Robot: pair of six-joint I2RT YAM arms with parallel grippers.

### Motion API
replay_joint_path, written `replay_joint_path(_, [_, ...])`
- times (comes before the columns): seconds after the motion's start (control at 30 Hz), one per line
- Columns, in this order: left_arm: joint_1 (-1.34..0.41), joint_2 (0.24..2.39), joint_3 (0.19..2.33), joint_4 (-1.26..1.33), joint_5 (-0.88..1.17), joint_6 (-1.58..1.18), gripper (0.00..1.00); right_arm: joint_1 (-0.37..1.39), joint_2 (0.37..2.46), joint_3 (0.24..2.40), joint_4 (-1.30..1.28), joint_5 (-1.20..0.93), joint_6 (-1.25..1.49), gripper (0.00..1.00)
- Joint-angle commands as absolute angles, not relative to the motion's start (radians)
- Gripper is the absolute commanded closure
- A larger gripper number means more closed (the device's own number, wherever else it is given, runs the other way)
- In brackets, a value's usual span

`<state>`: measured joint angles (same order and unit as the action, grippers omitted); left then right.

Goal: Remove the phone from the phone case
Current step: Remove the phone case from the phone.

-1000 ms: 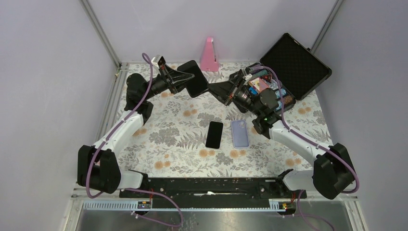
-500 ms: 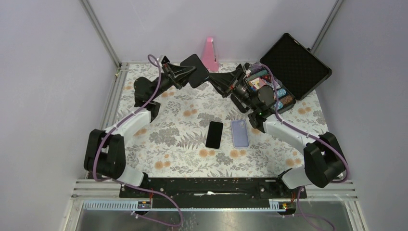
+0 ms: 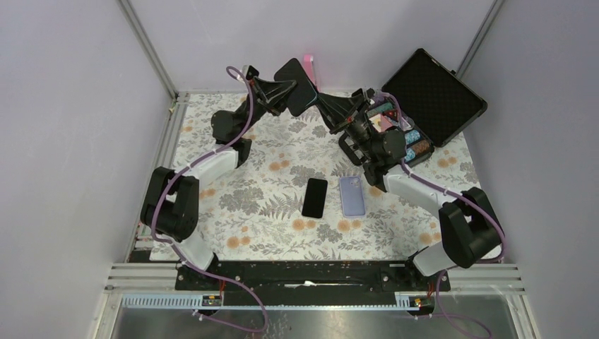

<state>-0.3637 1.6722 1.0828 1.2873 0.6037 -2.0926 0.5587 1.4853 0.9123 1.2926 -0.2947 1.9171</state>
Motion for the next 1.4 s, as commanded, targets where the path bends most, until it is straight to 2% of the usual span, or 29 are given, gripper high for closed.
replay_joint_path(0.0, [-0.477, 1.718, 1.15, 1.306, 0.706, -2.207, 1.0, 0.623, 1.535, 0.988, 1.434, -0.345, 2.029, 1.0])
replay_joint_path(0.2, [-0.48, 1.731, 1.213, 1.358, 0.699, -2.201, 1.0, 0.629, 1.519, 0.958, 1.363, -0.387, 2.055, 1.0])
replay_joint_path(0.33, [-0.487, 1.726, 1.262, 1.357, 0.719, -2.183, 1.0, 0.629, 1.487, 0.934, 1.207, -0.454, 2.012, 1.0])
replay_joint_path(0.47, [-0.488, 1.705, 1.255, 1.354, 0.725, -2.179, 1.0, 0.629, 1.427, 0.924, 0.896, -0.546, 1.85, 1.0])
replay_joint_path(0.6, [-0.489, 1.674, 1.221, 1.334, 0.737, -2.167, 1.0, 0.621, 1.324, 0.95, 0.495, -0.581, 1.561, 1.0])
replay_joint_path(0.87, [-0.498, 1.612, 1.213, 1.244, 0.745, -2.18, 1.0, 0.618, 1.269, 1.088, -0.054, -0.431, 1.062, 1.0])
replay_joint_path(1.07, [-0.496, 1.539, 1.165, 1.109, 0.761, -2.129, 1.0, 0.615, 1.242, 1.162, -0.271, -0.239, 0.768, 1.0])
replay_joint_path(1.37, [-0.494, 1.503, 1.143, 1.006, 0.762, -2.074, 1.0, 0.616, 1.2, 1.217, -0.402, -0.053, 0.583, 1.0])
